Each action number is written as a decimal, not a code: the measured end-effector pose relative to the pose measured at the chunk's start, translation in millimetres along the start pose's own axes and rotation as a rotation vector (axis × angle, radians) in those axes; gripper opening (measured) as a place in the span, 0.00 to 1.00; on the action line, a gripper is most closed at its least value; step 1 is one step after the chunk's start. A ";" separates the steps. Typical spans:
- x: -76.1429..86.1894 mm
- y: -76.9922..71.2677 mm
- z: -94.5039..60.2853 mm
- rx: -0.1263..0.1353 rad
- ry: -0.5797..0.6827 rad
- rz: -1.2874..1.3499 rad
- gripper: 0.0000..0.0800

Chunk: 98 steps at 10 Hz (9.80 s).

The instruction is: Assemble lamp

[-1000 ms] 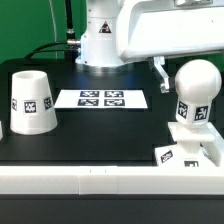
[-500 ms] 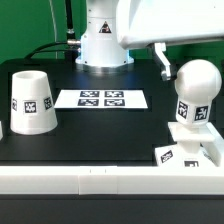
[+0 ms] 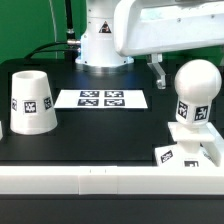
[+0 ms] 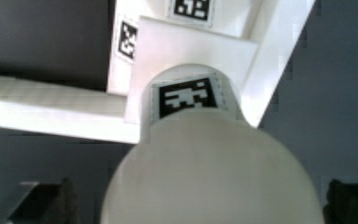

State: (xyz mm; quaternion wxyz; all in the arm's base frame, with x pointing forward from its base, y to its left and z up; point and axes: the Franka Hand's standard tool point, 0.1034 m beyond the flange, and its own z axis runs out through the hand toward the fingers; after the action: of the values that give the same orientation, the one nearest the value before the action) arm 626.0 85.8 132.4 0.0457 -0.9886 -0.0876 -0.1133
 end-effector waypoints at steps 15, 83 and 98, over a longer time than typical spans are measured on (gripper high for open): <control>5.7 8.2 10.8 0.063 -0.150 0.150 0.72; -0.3 4.3 15.8 0.015 -0.167 -0.660 0.72; -0.4 8.3 15.7 -0.050 -0.143 0.707 0.72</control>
Offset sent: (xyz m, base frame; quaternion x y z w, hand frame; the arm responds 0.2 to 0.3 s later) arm 0.0045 -0.0027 -0.0044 0.0025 -0.0001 -0.0033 1.0000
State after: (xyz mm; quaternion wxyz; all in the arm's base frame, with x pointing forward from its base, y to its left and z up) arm 630.5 79.3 116.4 0.0517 -0.9641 0.2594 -0.0229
